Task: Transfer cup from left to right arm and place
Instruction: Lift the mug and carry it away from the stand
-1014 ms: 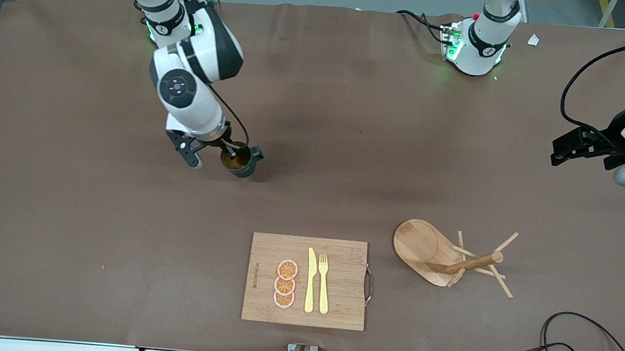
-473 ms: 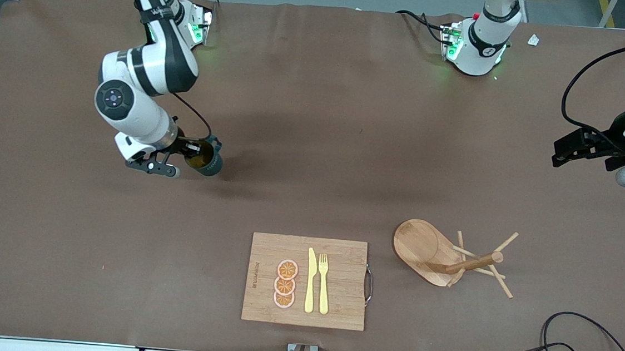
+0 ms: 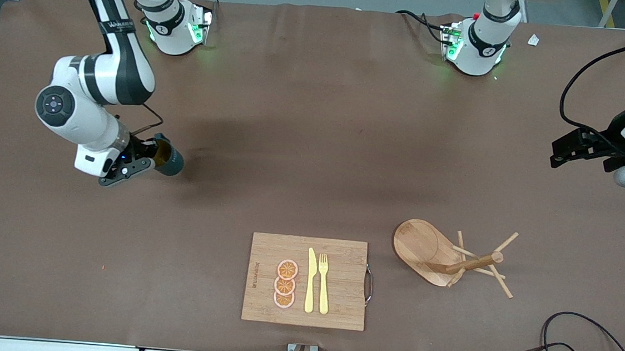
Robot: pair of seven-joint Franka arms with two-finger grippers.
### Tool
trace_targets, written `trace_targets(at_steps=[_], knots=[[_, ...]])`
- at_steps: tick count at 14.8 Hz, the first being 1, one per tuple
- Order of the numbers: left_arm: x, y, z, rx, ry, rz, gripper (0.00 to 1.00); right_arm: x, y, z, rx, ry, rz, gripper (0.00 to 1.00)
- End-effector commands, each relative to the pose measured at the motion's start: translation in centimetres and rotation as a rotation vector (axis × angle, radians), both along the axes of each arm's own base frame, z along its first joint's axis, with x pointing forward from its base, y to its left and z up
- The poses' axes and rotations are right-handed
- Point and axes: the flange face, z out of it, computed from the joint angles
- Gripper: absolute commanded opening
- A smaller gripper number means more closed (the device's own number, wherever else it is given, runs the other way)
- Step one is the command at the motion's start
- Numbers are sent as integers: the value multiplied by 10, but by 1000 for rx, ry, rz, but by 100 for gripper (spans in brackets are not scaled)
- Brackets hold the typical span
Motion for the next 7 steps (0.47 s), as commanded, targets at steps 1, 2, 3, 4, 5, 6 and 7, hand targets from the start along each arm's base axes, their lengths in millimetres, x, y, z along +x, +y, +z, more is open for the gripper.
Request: trace_targets(at_steps=[1,2,3,4,5,6,7], knots=[[-1,2,4,-20,-20,0,100,2,-21,-7,-4,-42,241,0],[-1,1,4,-20,-23,-1,100,6,-30,-12,-2,-56,322,0],[-1,1,3,-20,-20,-1,100,9,-41,-18,-1,-62,389,0],[0,1,3,-20,-22,-3,100,11,-44,-23,-1,-67,469,0],[-1,1,3,-20,-20,-6,100,12,-46,-26,-1,-75,531,0],[-1,2,3,-20,-20,-4,100,12,-46,-31,2,-63,600,0],[-1,2,3,-21,-20,-4,100,12,-46,-35,7,-53,678,0]])
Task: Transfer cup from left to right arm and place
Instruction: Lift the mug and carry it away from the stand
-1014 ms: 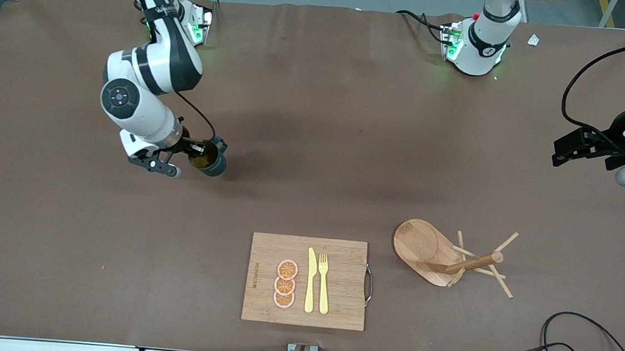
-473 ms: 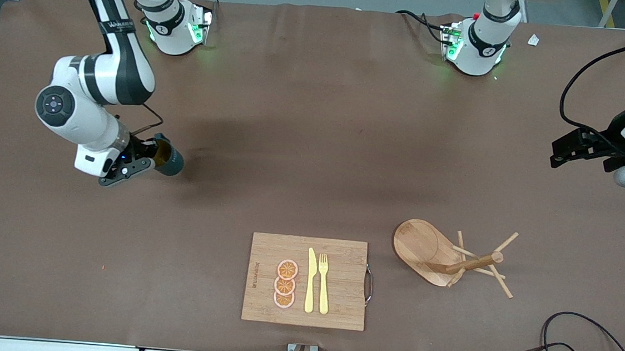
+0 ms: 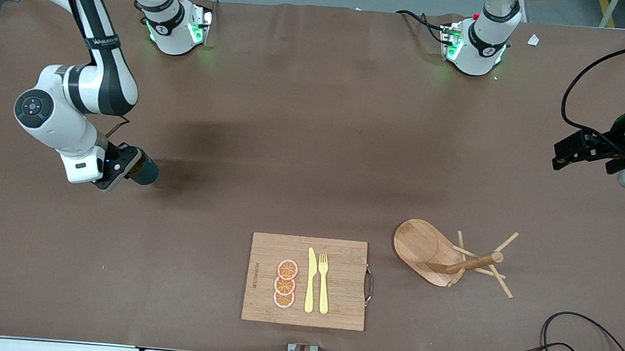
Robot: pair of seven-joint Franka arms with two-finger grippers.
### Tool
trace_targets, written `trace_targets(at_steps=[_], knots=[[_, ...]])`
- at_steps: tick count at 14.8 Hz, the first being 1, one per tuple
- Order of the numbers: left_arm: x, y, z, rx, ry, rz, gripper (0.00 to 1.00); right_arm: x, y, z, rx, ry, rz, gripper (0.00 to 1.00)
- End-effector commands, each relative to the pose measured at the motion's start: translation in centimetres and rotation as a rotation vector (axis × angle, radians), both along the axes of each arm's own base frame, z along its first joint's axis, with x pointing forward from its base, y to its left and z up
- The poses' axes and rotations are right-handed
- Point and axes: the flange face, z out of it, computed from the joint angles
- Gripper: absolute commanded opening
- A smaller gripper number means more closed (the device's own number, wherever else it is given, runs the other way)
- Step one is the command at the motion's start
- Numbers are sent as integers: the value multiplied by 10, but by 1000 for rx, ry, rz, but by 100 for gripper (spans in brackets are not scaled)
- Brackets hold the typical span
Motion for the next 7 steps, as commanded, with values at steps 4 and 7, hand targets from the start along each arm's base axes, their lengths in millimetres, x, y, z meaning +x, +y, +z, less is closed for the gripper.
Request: trace_targets(at_steps=[4,7], knots=[[-2,2,2,-18,-9,-3,100,0,-33,-14,-13,5,359,0],[-2,2,2,-18,-9,-4,100,-1,-61,-15,-17,-1,441,0]])
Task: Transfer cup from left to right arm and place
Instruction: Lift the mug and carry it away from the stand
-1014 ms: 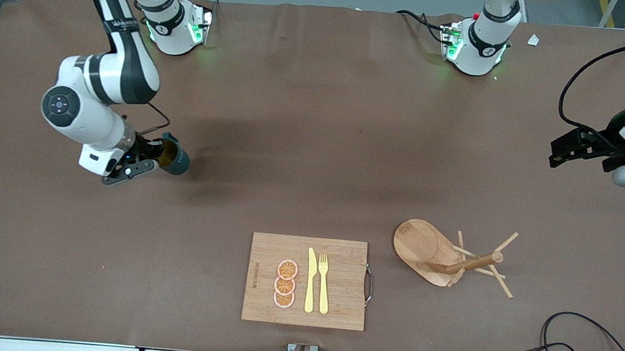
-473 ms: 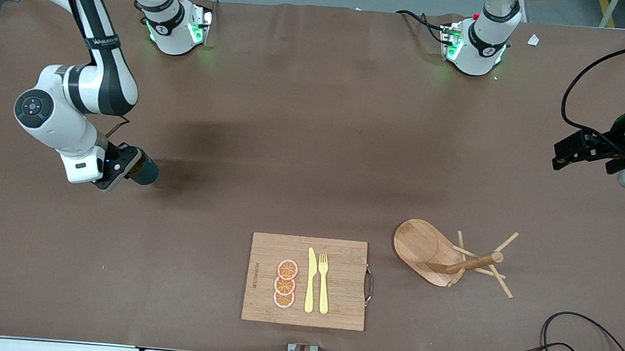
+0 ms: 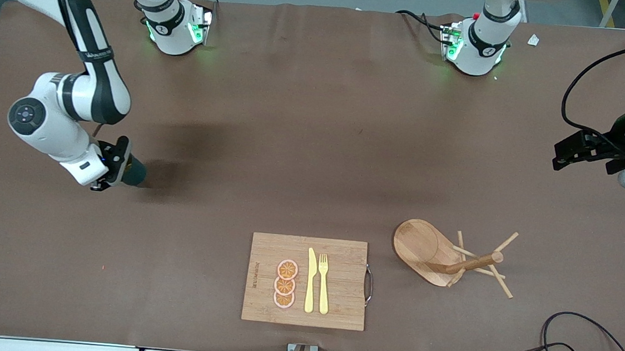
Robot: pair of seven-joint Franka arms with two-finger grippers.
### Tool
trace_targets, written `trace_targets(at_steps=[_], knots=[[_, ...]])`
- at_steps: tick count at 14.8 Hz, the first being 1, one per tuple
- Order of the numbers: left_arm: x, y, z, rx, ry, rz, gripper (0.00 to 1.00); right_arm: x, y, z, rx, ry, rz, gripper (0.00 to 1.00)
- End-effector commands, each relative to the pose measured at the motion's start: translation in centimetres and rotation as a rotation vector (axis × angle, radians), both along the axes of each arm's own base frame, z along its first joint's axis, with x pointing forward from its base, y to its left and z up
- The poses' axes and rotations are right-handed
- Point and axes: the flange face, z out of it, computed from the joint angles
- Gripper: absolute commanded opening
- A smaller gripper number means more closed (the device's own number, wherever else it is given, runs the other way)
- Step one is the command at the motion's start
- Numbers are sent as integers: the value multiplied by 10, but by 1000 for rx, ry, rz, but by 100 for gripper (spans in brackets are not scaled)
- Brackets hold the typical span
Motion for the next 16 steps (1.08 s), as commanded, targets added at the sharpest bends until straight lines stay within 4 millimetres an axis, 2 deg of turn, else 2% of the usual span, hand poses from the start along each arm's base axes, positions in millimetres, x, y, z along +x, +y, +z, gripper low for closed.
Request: trace_targets(at_steps=[1,3,8,14,15,16], knots=[[-2,1,2,-18,-8,-5,100,-3,-25,1,-8,-18,102,0],[-2,1,2,-18,-8,-5,100,-6,-31,-4,-9,-29,120,0],[-2,2,3,-17,-10,-13,100,-12,-28,-17,-15,-69,158,0],[-4,0,6,-17,-15,-5,100,-13,-27,-22,-15,-63,160,1],[-4,-1,6,-17,-15,-4,100,-14,-27,-23,-14,-61,160,6],[-4,-5,4,-17,-11,-8,100,-13,-27,-22,-15,-67,160,43]])
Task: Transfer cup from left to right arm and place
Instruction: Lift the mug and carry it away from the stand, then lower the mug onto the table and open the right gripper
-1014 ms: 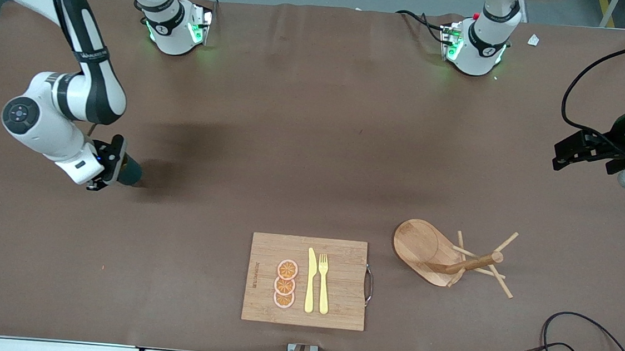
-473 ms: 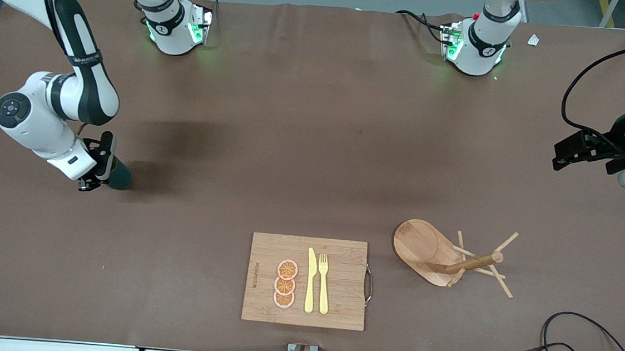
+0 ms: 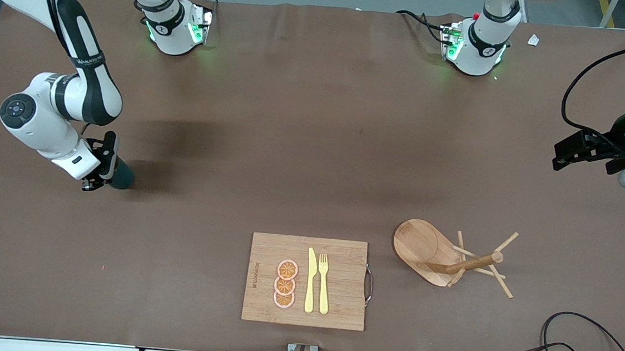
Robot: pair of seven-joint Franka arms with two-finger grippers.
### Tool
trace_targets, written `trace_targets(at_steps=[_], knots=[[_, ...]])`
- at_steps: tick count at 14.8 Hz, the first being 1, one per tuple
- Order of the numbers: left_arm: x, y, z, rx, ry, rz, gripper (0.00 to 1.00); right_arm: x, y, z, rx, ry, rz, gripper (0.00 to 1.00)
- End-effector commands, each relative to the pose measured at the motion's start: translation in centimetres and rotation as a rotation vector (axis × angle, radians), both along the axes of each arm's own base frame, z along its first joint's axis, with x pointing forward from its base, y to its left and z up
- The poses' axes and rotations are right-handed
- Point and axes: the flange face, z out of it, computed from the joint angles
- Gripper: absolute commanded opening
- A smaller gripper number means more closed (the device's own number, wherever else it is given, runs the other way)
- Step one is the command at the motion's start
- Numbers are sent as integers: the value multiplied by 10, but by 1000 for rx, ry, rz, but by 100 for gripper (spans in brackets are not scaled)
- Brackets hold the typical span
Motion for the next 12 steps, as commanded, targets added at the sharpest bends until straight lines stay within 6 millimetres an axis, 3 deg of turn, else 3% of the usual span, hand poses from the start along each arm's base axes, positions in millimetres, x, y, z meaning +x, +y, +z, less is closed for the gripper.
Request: trace_targets(at_steps=[1,2,6,8,10,12], knots=[[-3,-6,3,-17,-8,-10,100,-4,0,0,-6,-17,24,94],[-3,-7,2,-19,-6,-10,100,-4,-1,0,-6,-19,24,100],[-1,-1,1,-18,-6,-4,100,-4,-2,7,0,17,18,100],[-2,-4,1,-19,-6,-7,100,4,-6,21,9,57,-10,100],[-1,-2,1,-18,-6,-1,100,7,-22,32,15,85,-112,100],[-2,0,3,-17,-9,-1,100,10,-25,46,26,106,-235,100]])
